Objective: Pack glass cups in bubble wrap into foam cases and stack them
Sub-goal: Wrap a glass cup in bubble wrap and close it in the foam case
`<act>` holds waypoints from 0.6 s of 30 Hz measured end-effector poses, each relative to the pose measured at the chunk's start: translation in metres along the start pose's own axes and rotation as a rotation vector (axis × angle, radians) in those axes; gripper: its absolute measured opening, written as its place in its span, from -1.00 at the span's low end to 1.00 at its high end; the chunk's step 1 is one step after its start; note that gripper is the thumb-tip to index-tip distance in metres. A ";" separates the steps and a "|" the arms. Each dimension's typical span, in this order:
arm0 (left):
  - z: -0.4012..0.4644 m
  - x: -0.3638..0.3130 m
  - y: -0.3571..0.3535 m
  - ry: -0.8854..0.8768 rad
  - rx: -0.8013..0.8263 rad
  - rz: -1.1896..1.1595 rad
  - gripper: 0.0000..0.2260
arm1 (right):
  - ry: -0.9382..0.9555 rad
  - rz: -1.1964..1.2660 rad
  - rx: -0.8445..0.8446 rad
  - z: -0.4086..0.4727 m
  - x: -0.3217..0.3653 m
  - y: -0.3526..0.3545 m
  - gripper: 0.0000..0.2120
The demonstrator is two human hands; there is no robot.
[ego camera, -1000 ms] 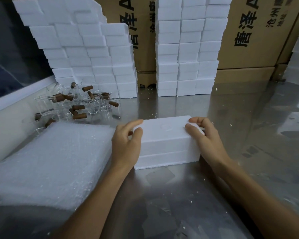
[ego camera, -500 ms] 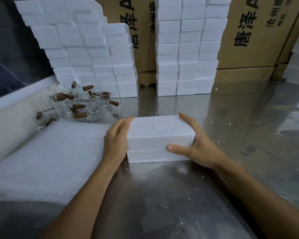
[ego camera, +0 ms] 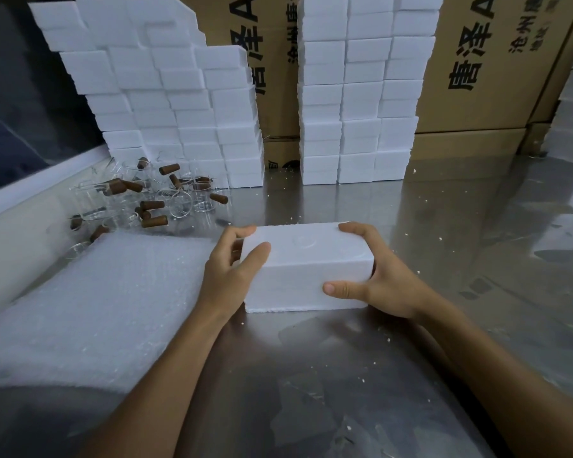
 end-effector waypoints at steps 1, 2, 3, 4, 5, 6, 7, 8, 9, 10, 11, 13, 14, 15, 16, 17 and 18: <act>0.000 0.000 -0.001 0.001 0.000 -0.004 -0.63 | -0.001 -0.004 -0.003 0.000 -0.001 0.001 -0.15; 0.000 0.001 -0.002 0.003 0.002 -0.006 -0.64 | -0.001 -0.011 -0.006 0.000 -0.001 0.001 -0.14; 0.000 0.001 -0.002 0.004 0.005 -0.008 -0.64 | -0.002 -0.017 -0.008 0.000 -0.001 0.002 -0.14; 0.000 0.001 -0.002 0.007 0.006 -0.007 -0.64 | -0.001 -0.019 -0.008 0.000 0.000 0.002 -0.13; -0.001 0.001 -0.002 0.012 0.008 -0.008 -0.64 | 0.001 -0.018 -0.008 -0.001 0.001 0.002 -0.14; 0.000 0.000 -0.002 0.019 0.010 -0.011 -0.65 | 0.005 -0.015 -0.011 -0.001 0.002 0.003 -0.14; 0.000 -0.001 -0.002 0.025 0.011 -0.013 -0.67 | 0.007 -0.012 -0.014 -0.001 0.003 0.003 -0.16; 0.000 -0.001 -0.002 0.029 0.009 -0.014 -0.69 | 0.005 -0.010 -0.011 -0.001 0.003 0.003 -0.17; 0.000 -0.002 -0.001 0.031 0.007 -0.014 -0.70 | 0.001 -0.003 -0.001 -0.001 0.003 0.004 -0.18; 0.000 -0.002 -0.001 0.034 0.006 -0.012 -0.70 | -0.006 0.007 0.014 -0.001 0.002 0.005 -0.19; 0.001 -0.002 0.000 0.038 0.005 -0.005 -0.71 | -0.014 0.015 0.032 -0.001 0.000 0.007 -0.20; 0.002 -0.001 0.002 0.034 -0.031 0.026 -0.79 | -0.017 0.012 0.071 -0.002 -0.001 0.012 -0.23; 0.003 0.000 0.004 0.028 -0.076 0.057 -0.84 | -0.013 0.002 0.080 -0.002 -0.002 0.013 -0.25; 0.003 0.000 0.006 0.027 -0.135 0.098 -0.86 | -0.011 -0.010 0.074 -0.003 -0.001 0.013 -0.26; 0.002 0.001 0.007 0.034 -0.199 0.142 -0.84 | -0.010 -0.021 0.052 -0.003 -0.001 0.012 -0.26; 0.001 0.001 0.008 0.045 -0.260 0.180 -0.77 | -0.006 -0.033 0.020 -0.004 0.001 0.011 -0.25; -0.001 0.001 0.007 0.049 -0.305 0.206 -0.70 | -0.005 -0.052 -0.016 -0.005 0.001 0.010 -0.24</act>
Point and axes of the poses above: each hand's wrist, its own z-axis towards the middle knuckle, its own y-axis out of the back of the hand, x = y × z, the point moved 5 cm from there along z, towards the middle knuckle, and after that the axes turned 2 degrees about x, right-handed, at the moved point
